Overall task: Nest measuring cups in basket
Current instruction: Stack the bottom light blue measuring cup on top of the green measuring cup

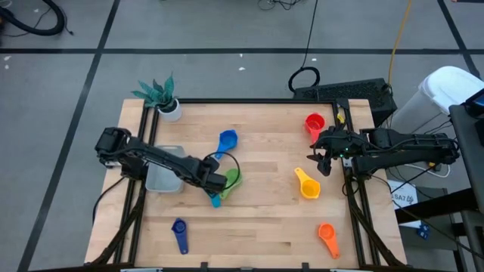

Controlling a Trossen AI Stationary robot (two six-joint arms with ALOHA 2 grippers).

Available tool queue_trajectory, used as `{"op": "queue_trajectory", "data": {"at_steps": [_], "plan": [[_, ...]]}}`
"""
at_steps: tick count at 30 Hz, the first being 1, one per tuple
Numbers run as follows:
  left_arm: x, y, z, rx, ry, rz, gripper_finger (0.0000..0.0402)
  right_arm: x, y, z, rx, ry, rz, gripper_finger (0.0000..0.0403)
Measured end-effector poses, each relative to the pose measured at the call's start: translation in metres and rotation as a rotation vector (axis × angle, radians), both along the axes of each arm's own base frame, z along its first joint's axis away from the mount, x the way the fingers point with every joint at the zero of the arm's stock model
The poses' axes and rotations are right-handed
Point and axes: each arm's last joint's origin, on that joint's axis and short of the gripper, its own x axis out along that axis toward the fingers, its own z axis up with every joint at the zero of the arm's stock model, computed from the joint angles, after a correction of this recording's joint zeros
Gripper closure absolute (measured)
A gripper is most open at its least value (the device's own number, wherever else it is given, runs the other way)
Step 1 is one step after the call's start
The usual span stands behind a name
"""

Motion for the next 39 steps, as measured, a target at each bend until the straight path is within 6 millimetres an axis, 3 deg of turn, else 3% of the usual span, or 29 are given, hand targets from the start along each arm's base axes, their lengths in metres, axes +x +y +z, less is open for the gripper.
{"op": "queue_trajectory", "data": {"at_steps": [15,18,28,39], "plan": [[-0.006,-0.005,-0.027,-0.036,-0.063,-0.006,0.0139,0.000,0.000,0.000,0.002,-0.001,-0.001,0.0204],[-0.008,-0.004,-0.028,-0.036,-0.049,-0.021,0.0177,0.000,0.000,0.000,0.002,-0.001,-0.001,0.0204],[-0.008,0.004,-0.030,-0.035,-0.020,-0.080,0.0381,0.000,0.001,0.000,0.026,-0.002,0.011,0.0204],[-0.001,0.011,-0.024,-0.077,-0.009,-0.161,0.0392,0.000,0.001,0.000,0.025,-0.001,0.011,0.0204]]}}
